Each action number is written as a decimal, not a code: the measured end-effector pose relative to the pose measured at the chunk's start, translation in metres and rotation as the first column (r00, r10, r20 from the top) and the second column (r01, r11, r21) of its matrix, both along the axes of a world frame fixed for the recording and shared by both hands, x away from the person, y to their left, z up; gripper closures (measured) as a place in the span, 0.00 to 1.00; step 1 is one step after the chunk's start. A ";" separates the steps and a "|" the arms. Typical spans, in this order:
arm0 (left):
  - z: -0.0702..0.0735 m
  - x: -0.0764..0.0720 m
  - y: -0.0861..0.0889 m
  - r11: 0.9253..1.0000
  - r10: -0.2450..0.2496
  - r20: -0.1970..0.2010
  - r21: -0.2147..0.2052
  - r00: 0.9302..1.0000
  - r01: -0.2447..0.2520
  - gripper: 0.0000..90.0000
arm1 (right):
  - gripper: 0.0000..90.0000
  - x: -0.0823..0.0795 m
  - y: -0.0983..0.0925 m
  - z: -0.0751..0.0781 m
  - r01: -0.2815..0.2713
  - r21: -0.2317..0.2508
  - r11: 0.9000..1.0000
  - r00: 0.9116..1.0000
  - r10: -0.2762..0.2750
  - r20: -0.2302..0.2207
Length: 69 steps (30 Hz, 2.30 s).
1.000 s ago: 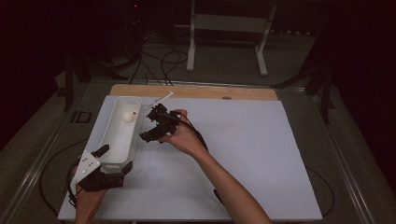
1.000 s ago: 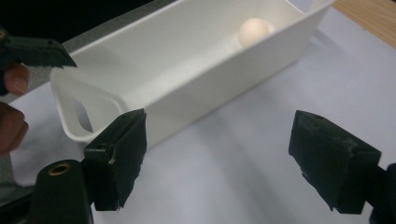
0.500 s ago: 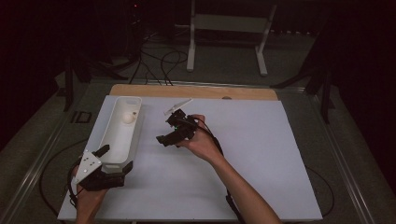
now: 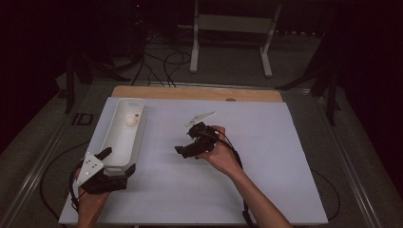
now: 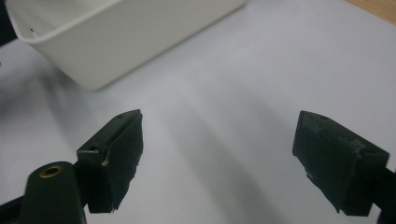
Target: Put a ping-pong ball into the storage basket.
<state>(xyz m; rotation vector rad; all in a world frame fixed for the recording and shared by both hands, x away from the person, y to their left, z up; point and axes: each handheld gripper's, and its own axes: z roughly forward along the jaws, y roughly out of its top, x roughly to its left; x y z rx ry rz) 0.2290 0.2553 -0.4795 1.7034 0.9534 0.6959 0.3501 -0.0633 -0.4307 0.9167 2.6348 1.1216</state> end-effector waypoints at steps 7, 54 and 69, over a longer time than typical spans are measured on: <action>-0.001 0.000 0.000 1.000 0.003 -0.006 -0.002 1.000 -0.004 0.01 | 0.18 -0.008 -0.027 -0.008 0.039 0.018 0.999 0.999 -0.039 -0.007; -0.006 0.011 0.002 0.999 0.039 -0.072 -0.028 0.997 -0.041 0.01 | 0.15 -0.096 -0.216 -0.061 0.322 0.279 0.905 0.887 -0.391 0.244; -0.007 0.010 -0.003 0.999 0.031 -0.072 -0.005 0.997 -0.031 0.01 | 0.13 -0.109 -0.222 -0.063 0.331 0.327 0.885 0.857 -0.428 0.289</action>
